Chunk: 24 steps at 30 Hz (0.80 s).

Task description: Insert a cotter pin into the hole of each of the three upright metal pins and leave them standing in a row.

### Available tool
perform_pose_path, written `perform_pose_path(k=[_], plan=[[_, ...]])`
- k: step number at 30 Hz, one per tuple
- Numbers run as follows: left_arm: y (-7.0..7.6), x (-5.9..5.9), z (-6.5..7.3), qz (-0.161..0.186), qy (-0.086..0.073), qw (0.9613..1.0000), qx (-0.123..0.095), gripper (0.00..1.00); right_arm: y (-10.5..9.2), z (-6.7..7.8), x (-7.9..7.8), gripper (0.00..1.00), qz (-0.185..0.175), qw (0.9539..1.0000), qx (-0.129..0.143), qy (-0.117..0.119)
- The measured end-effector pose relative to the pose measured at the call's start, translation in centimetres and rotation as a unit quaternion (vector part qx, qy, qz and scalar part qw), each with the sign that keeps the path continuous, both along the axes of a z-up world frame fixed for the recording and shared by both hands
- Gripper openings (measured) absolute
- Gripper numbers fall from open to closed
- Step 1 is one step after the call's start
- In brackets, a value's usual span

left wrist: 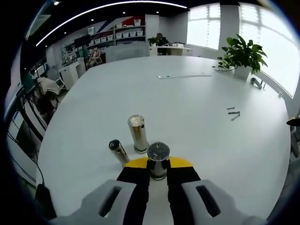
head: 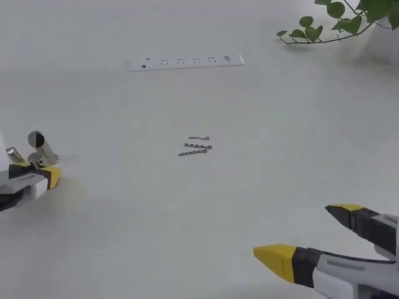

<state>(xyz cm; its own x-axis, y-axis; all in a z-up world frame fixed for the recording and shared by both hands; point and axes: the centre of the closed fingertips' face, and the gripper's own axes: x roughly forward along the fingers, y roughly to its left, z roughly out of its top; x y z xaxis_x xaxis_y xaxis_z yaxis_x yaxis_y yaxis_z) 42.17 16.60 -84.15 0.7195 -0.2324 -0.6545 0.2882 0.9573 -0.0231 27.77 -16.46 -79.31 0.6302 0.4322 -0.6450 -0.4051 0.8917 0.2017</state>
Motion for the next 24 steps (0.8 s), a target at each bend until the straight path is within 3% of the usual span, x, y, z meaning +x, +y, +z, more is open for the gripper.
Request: perform_pose_path(k=[11, 15, 18, 21, 24], plan=[[0.4, -1.9, 1.8, 0.051, -0.004, 0.9985, -0.019, 0.12, 1.1, 0.6, -0.1, 0.87, 0.017, 0.9996, 0.019, -0.009], [0.6, -2.9, 2.2, 0.061, -0.002, 0.9981, -0.012, 0.12, 1.3, 0.6, -0.1, 0.87, 0.023, 0.9994, 0.02, -0.013], [0.9, -3.7, 2.3, 0.067, 0.001, 0.9977, 0.009, 0.12, 1.5, 0.8, 0.0, 0.88, 0.026, 0.9991, 0.027, -0.016], [0.9, -4.3, 2.2, 0.083, 0.006, 0.9965, -0.001, 0.12, 1.7, 1.1, 0.0, 0.87, 0.022, 0.9984, 0.049, -0.017], [0.6, -4.9, 2.1, 0.093, 0.008, 0.9957, -0.007, 0.12, 1.8, 1.0, -0.1, 0.87, 0.03, 0.9984, 0.044, -0.019]])
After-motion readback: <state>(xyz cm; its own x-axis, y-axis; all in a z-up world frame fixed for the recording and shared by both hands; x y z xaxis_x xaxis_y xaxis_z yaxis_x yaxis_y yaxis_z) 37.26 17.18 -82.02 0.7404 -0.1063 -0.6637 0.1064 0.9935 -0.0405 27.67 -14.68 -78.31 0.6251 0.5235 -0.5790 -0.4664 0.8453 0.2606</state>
